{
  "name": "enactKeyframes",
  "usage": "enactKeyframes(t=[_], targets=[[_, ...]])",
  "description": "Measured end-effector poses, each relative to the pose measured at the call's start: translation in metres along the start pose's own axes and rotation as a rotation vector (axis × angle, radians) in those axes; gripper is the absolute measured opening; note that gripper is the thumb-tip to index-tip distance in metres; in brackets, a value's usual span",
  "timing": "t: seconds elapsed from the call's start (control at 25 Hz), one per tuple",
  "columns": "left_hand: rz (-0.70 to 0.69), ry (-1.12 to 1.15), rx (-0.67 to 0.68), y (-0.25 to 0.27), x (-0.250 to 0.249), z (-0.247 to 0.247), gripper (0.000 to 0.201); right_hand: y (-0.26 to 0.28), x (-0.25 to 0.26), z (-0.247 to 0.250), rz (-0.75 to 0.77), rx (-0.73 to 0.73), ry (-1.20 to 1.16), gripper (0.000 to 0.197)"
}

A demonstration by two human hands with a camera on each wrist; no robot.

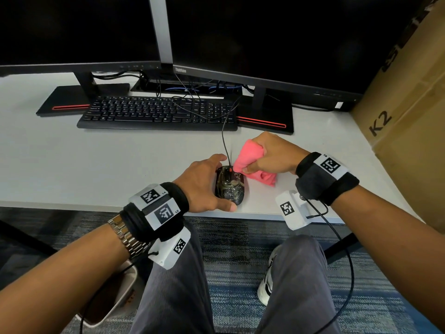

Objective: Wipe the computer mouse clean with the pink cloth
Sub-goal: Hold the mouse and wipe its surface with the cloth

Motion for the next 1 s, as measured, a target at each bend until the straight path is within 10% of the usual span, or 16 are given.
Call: enactKeyframes(t=[1.0], targets=[[0.004, -0.021, -0.008, 0.002, 0.000, 0.001, 0.117, 0.014, 0.009, 0.001, 0.006, -0.018, -0.054, 0.015]])
Point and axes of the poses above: each hand's wrist, its own y-axis away from the middle knuckle, its own z-axis out of the back of the hand, x = y × z, the point moved 10 cm from there along -y, towards the middle knuckle, and after that the axes turned 6 degrees about z, right-handed, at the moved point
